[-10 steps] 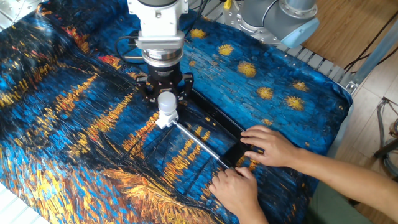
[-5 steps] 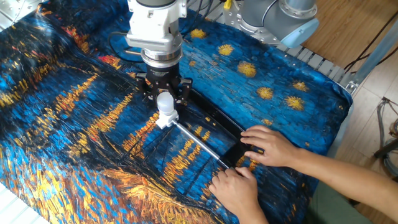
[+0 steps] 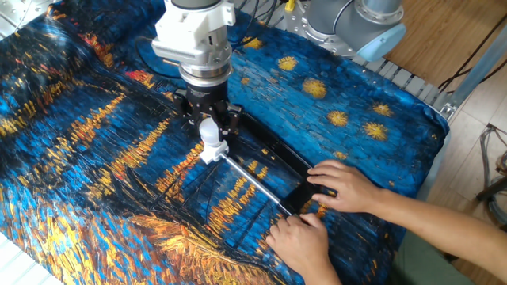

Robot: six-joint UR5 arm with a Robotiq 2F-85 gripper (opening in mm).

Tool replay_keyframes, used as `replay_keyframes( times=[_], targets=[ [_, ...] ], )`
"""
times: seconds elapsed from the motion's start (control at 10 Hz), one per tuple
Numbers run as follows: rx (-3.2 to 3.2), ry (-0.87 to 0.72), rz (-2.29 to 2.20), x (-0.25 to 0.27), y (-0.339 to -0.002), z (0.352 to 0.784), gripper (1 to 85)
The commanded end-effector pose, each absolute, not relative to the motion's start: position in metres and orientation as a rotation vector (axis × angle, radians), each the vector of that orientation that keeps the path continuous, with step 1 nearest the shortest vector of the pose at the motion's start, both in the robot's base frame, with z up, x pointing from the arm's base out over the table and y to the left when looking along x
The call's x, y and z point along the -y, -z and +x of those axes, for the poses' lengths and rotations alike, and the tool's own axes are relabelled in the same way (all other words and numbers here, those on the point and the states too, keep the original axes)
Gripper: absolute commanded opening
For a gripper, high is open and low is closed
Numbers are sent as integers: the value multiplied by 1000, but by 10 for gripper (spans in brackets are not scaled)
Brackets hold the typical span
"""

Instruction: Install the light bulb by rotating it

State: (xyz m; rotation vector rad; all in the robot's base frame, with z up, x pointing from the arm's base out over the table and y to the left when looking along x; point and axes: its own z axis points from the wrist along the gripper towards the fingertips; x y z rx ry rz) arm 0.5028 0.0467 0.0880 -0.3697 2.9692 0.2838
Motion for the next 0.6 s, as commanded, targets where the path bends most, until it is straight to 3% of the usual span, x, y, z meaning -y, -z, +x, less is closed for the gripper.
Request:
replay_keyframes(
  times=[0.0, 0.1, 0.3, 0.5],
  targets=[
    [-2979, -337, -341, -49, -92, 501, 177],
    [-2977, -326, -374, -47, -91, 501, 233],
    [-2988, -319, -503, -44, -88, 490, 470],
    [-3006, -292, -573, -37, -88, 484, 600]
  ],
)
